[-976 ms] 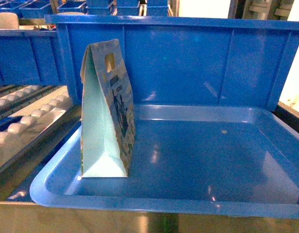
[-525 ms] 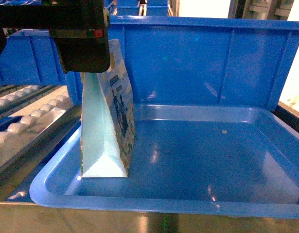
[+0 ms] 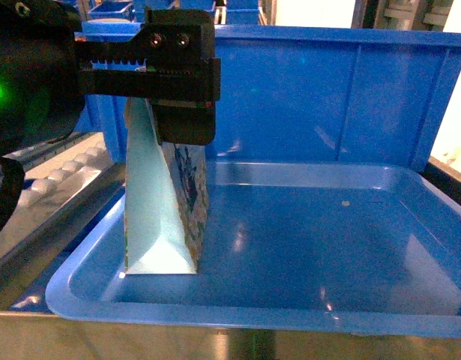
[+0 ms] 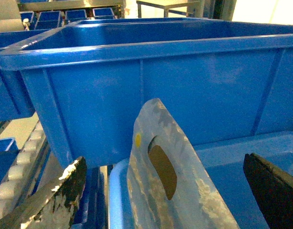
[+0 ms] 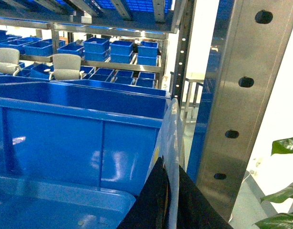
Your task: Move flower gift bag to table near conveyor
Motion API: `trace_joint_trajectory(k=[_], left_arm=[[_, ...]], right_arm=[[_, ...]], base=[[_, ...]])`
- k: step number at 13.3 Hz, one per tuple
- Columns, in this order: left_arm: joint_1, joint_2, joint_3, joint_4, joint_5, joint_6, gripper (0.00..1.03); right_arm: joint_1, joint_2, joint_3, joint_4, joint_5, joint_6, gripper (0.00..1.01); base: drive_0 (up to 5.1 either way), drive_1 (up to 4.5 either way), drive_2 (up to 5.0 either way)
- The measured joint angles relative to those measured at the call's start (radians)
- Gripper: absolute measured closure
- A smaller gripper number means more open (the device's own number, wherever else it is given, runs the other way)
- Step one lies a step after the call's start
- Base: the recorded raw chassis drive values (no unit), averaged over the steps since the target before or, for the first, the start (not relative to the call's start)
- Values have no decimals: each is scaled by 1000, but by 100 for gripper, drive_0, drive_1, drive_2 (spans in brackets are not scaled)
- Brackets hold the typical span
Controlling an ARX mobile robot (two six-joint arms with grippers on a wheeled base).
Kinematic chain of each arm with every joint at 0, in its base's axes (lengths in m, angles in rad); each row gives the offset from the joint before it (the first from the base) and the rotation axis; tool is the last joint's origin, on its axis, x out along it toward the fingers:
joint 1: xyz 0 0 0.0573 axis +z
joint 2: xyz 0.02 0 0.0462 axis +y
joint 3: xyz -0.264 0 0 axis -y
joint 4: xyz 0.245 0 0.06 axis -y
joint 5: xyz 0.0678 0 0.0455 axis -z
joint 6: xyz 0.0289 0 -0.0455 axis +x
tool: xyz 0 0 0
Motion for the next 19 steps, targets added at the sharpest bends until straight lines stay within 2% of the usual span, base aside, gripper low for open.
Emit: trace_joint_trajectory(k=[5, 6, 9, 12, 16, 19], left_arm=[[-21, 46, 4, 17, -10, -5, 5], [-24, 50, 8, 21, -15, -5, 16], [-25, 62, 16, 21, -28, -6, 61], [-29, 68, 21, 21, -37, -21, 101], [-30, 68, 21, 24, -56, -24, 101], [-28, -6, 3, 63, -77, 13, 101]], right_arm=[[0, 0, 0, 0, 0, 0, 98], [0, 0, 0, 0, 0, 0, 98], [0, 0, 0, 0, 0, 0, 98], [0, 0, 0, 0, 0, 0, 98], [0, 0, 0, 0, 0, 0, 98], [0, 0, 0, 0, 0, 0, 98]], base=[[0, 0, 0], [0, 0, 0], [0, 0, 0], [0, 0, 0], [0, 0, 0], [0, 0, 0]])
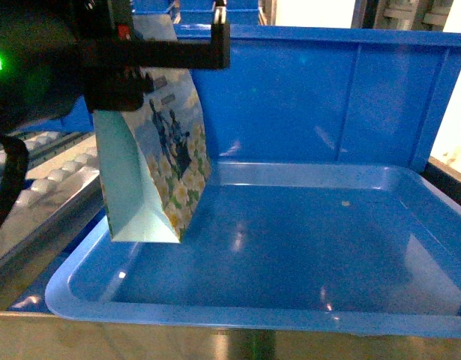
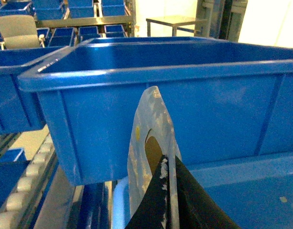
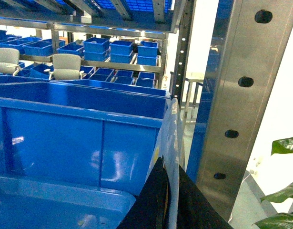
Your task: Move flower gift bag to table near conveyor
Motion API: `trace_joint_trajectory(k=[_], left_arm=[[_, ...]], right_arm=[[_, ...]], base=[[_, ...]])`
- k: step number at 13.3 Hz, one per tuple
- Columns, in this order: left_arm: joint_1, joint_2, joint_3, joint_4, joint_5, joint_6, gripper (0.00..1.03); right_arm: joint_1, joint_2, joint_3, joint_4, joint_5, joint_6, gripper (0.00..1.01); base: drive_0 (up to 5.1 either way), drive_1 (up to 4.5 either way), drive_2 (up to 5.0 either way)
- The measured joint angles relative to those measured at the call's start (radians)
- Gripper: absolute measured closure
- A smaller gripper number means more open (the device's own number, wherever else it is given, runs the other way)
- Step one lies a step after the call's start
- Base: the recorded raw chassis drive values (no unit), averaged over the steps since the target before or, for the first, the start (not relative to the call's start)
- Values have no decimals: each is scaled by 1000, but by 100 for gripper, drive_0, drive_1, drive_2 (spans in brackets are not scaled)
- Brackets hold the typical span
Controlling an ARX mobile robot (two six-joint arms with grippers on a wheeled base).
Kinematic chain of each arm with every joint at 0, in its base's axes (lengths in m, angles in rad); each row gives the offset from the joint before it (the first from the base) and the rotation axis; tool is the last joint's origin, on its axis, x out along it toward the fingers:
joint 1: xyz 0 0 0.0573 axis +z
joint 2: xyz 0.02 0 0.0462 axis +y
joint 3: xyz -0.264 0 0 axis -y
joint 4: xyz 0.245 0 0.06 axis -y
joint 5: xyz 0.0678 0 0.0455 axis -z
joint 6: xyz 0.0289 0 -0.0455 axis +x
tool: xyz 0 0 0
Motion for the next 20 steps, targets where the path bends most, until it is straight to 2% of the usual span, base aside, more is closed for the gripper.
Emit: trace_joint_trajectory(k=[3, 10, 14, 20], left_arm=[[22, -84, -10, -13, -21, 45, 101], [30, -364, -98, -94, -34, 148, 101], [25, -362, -98, -95, -27, 152, 101], [31, -362, -98, -96, -35, 152, 101]], right_arm=[[0, 0, 0, 0, 0, 0, 98], [0, 0, 0, 0, 0, 0, 98], [-6, 0, -1, -1, 2, 0, 98], [-5, 0, -2, -2, 0, 0, 98]], base=[[0, 0, 0], [0, 0, 0], [-372, 187, 187], [-460, 168, 367]])
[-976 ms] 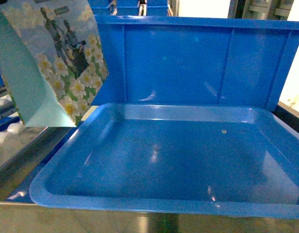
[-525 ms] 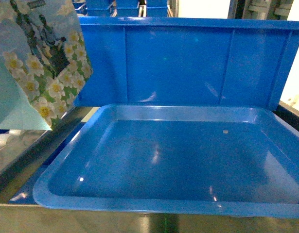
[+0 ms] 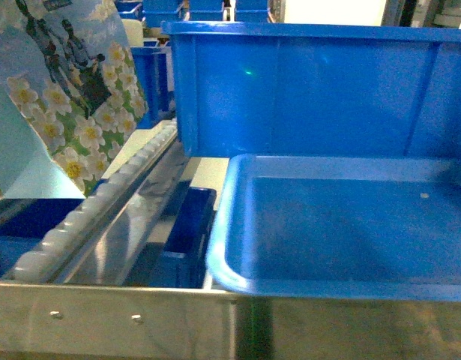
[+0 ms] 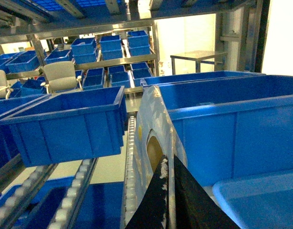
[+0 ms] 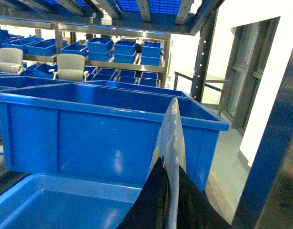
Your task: Move flower gift bag to table near conveyor
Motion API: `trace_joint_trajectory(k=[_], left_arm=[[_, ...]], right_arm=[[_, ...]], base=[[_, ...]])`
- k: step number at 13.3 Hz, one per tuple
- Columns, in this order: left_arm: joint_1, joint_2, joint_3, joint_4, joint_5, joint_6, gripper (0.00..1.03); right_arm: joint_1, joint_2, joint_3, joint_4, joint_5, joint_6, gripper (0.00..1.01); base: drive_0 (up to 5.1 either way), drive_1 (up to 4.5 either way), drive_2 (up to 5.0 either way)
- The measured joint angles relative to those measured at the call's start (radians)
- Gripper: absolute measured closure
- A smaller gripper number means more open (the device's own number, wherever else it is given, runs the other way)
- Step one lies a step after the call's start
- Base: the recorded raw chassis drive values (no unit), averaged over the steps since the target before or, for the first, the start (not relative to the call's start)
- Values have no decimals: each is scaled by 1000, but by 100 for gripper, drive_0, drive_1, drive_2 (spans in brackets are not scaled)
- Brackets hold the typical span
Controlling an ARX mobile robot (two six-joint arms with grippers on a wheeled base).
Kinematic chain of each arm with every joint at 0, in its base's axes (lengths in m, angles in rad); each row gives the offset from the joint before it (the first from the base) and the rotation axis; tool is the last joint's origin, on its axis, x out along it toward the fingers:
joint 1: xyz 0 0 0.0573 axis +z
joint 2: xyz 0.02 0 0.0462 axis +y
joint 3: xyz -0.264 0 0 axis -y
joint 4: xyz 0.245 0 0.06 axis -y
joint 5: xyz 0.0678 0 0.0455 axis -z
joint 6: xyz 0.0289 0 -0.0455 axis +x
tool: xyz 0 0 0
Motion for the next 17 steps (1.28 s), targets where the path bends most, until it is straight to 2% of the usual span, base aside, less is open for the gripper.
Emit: trace_joint_trajectory(k=[17], left_arm=[[0, -1, 0, 1, -1, 0, 101]], right_arm=[[0, -1, 0, 3, 0, 0, 98]], base=[[-463, 88, 389]])
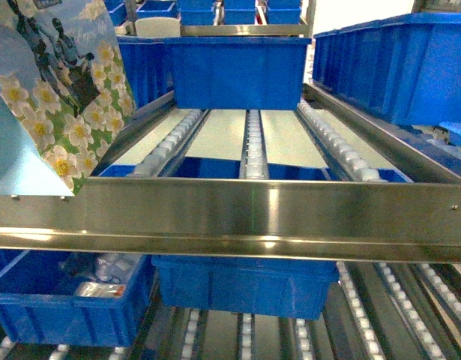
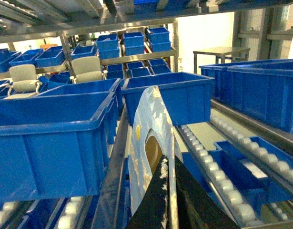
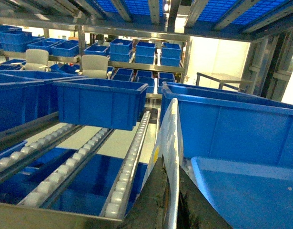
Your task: Move flower gift bag to table near conveyor
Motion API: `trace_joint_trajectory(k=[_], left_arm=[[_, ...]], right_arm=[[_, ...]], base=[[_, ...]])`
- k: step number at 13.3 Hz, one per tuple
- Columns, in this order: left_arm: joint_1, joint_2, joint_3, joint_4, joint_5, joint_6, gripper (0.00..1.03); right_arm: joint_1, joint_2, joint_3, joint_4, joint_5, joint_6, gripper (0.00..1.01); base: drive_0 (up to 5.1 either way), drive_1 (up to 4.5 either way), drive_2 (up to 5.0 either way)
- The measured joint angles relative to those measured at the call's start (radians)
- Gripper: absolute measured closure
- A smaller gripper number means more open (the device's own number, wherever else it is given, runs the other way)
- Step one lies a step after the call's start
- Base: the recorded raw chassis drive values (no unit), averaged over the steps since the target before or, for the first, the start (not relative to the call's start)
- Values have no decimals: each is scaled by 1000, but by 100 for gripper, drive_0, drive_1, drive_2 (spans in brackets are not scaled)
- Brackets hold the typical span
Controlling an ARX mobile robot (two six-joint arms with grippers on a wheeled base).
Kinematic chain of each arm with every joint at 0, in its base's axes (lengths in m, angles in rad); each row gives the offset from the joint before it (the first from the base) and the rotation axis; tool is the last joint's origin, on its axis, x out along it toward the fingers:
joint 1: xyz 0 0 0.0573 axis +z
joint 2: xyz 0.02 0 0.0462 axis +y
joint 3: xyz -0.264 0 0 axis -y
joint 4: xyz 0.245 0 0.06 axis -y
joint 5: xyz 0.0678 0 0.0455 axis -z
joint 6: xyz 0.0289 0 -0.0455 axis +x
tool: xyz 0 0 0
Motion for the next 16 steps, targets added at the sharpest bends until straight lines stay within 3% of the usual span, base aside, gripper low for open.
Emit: trace_joint_trajectory(k=[16], left_arm=[[0, 3, -2, -3, 0, 0, 101]], right_arm=[[0, 1, -2, -4, -1, 0, 98]], base=[[-461, 66, 395]])
